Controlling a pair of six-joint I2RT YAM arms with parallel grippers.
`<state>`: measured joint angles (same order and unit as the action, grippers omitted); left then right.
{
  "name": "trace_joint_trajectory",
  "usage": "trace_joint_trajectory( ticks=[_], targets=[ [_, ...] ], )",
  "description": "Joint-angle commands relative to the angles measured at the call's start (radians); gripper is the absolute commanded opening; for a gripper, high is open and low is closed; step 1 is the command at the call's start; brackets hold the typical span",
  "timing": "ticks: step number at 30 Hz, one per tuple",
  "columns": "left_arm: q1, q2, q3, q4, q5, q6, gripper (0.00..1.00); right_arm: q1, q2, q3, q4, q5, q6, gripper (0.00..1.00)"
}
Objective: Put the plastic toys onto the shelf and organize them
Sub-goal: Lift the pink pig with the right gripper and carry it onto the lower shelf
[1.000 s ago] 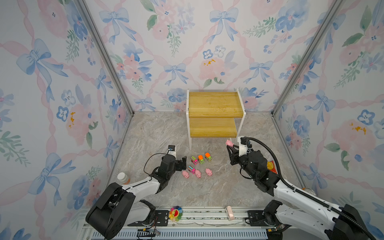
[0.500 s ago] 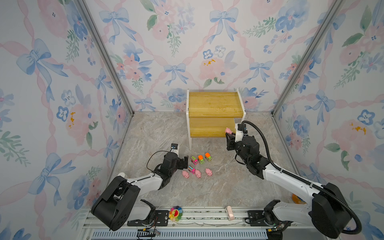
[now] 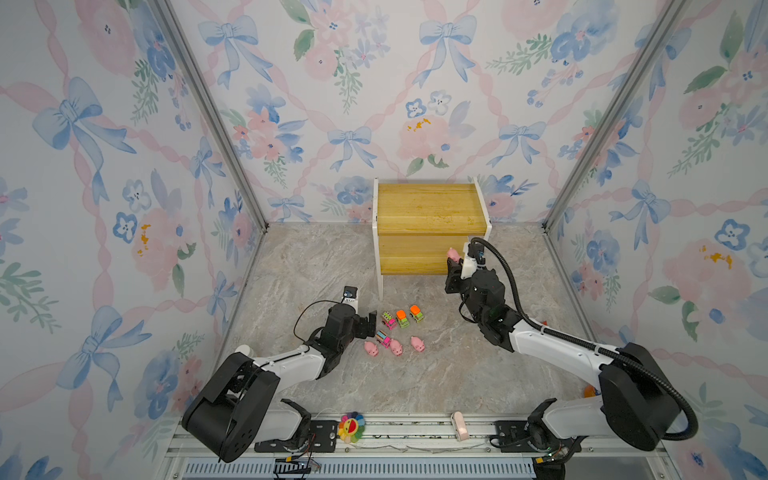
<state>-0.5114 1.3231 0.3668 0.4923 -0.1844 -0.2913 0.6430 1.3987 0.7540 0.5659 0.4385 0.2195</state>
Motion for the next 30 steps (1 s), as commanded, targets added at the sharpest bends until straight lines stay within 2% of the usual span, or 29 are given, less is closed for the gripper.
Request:
trace_joint_trajectory(
  ticks=[1,9,18,30],
  targets=[
    [-0.003,-0.018,-0.004,0.011,-0.009,0.022,0.98,0.026,0.031,0.015,0.105,0.103,-0.033,0.30],
    [-0.001,-0.027,-0.006,0.012,-0.005,0.026,0.98,0.044,0.078,-0.002,0.182,0.187,-0.026,0.30],
    [0.001,-0.032,-0.004,0.010,0.003,0.021,0.98,0.043,0.092,-0.013,0.159,0.259,0.007,0.30],
    [0.001,-0.024,0.004,0.011,0.014,0.018,0.98,0.031,0.155,0.004,0.154,0.254,0.030,0.30]
  ],
)
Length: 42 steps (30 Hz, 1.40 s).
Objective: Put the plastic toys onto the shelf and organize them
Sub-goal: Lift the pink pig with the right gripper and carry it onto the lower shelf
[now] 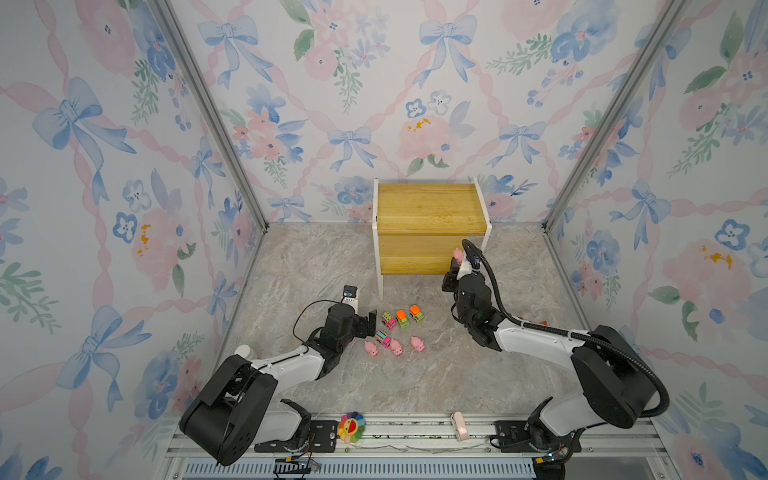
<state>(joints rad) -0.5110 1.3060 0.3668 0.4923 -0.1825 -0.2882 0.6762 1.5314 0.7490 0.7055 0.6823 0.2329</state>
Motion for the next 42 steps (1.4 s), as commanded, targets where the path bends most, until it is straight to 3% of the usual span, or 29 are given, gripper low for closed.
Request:
trace_joint_trajectory(
  ticks=[1,16,42],
  targets=[
    [0.000,-0.007,0.004,0.010,0.011,0.015,0.98,-0.005,0.026,0.012,0.014,0.008,0.017,0.30],
    [0.001,0.010,0.013,0.009,0.010,0.013,0.98,-0.050,0.043,0.034,0.003,-0.075,0.025,0.30],
    [0.002,0.016,0.013,0.009,0.012,0.007,0.98,-0.055,0.089,0.058,-0.022,-0.068,-0.001,0.34]
  ],
)
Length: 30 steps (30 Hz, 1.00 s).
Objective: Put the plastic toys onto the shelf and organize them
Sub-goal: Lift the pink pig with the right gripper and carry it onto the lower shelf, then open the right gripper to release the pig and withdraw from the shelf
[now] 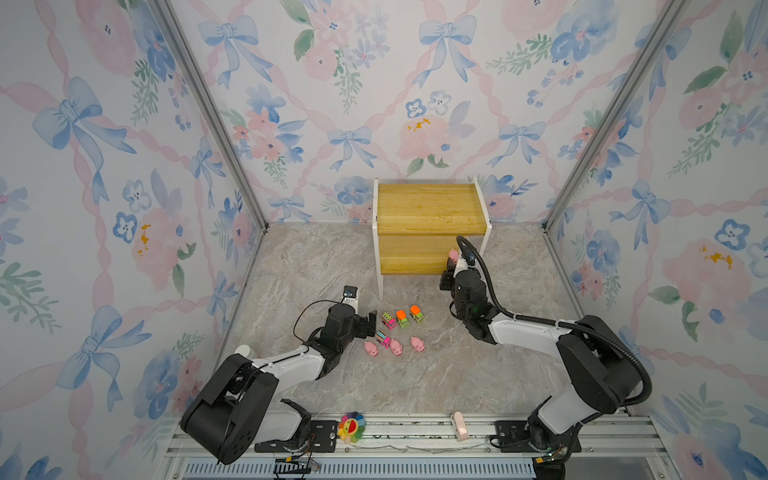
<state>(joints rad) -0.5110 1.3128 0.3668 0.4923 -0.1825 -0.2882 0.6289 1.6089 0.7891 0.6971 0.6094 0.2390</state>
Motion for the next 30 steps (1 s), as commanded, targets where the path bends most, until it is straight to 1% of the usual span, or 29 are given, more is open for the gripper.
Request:
trace_joint_trajectory(
  ticks=[1,9,13,23,30],
  targets=[
    [0.002,0.009,0.013,0.010,0.013,0.007,0.98,-0.005,0.010,0.017,-0.017,0.007,-0.009,0.35],
    [0.001,0.008,0.013,0.009,0.014,0.007,0.98,0.018,-0.013,0.010,-0.031,0.029,-0.035,0.47],
    [0.002,0.014,0.017,0.010,0.015,0.007,0.98,0.032,-0.026,0.005,-0.033,0.040,-0.047,0.55],
    [0.002,0.016,0.018,0.009,0.020,0.005,0.98,0.061,-0.099,-0.033,-0.064,0.071,-0.076,0.62],
    [0.002,0.006,0.013,0.008,0.017,0.006,0.98,0.089,-0.200,-0.076,-0.172,0.095,-0.080,0.69]
  ],
)
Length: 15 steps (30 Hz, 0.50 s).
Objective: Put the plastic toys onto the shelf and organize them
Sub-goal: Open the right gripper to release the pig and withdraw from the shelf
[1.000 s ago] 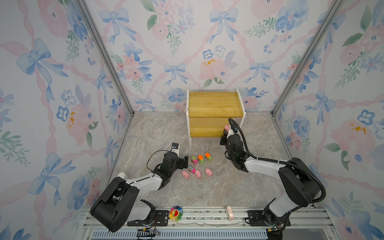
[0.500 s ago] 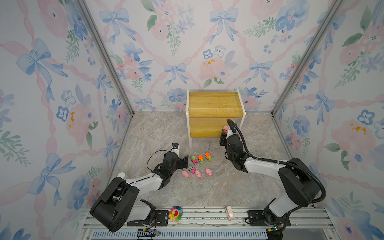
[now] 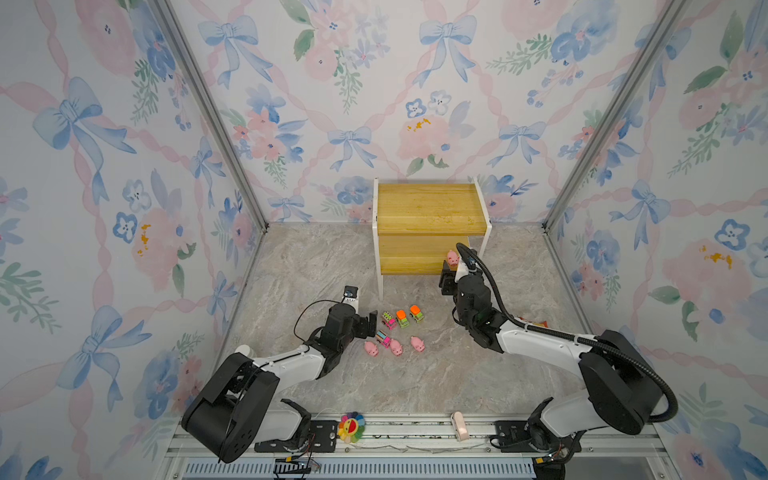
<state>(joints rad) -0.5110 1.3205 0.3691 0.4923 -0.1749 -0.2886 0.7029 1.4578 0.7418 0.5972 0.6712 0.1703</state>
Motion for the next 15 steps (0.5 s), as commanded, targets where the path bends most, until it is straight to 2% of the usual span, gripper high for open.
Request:
trace_joint_trajectory(
  ticks=[1,8,12,15],
  targets=[
    [0.001,-0.004,0.008,0.009,0.009,0.006,0.98,0.018,-0.070,-0.041,-0.091,0.036,-0.011,0.70],
    [0.002,-0.009,0.005,0.007,0.011,0.005,0.98,0.052,-0.315,-0.135,-0.321,0.003,-0.036,0.72],
    [0.002,0.000,0.011,0.006,0.016,0.001,0.98,0.040,-0.495,-0.197,-0.497,-0.159,-0.055,0.73],
    [0.002,0.016,0.022,0.007,0.030,0.002,0.98,-0.005,-0.583,-0.231,-0.612,-0.326,-0.034,0.74]
  ],
)
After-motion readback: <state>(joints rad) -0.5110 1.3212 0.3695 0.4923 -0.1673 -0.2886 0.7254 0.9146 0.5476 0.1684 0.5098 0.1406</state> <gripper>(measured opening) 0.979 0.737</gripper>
